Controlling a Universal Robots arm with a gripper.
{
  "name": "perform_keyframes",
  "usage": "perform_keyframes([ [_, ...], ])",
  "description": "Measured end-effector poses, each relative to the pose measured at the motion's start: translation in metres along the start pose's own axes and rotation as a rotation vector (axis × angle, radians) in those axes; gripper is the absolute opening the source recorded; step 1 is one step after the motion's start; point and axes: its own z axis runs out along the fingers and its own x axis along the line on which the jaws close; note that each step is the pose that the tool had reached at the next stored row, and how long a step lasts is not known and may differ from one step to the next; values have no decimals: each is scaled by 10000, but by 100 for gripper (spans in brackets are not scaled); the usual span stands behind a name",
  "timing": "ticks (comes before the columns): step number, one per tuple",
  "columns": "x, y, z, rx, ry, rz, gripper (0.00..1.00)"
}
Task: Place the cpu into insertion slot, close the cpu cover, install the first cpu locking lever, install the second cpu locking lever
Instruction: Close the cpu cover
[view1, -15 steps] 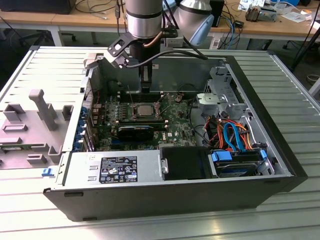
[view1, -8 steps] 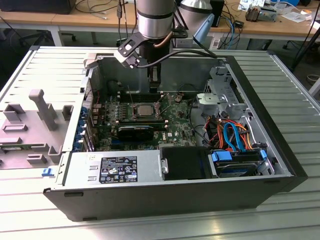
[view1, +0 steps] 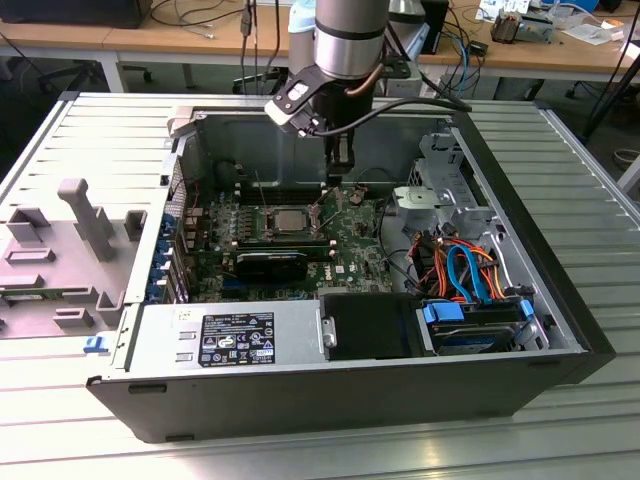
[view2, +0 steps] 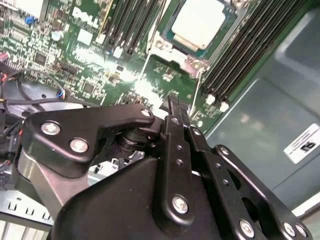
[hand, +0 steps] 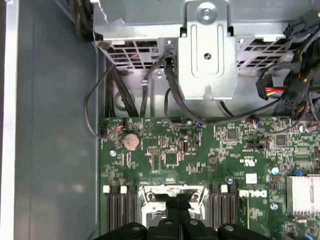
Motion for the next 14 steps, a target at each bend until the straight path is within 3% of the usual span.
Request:
perform_keyframes([
  [2, 0, 62, 7, 22, -108, -2, 11],
  [4, 0, 104, 13, 44, -134, -62, 11],
  [14, 1, 226, 59, 90, -139, -402, 11],
])
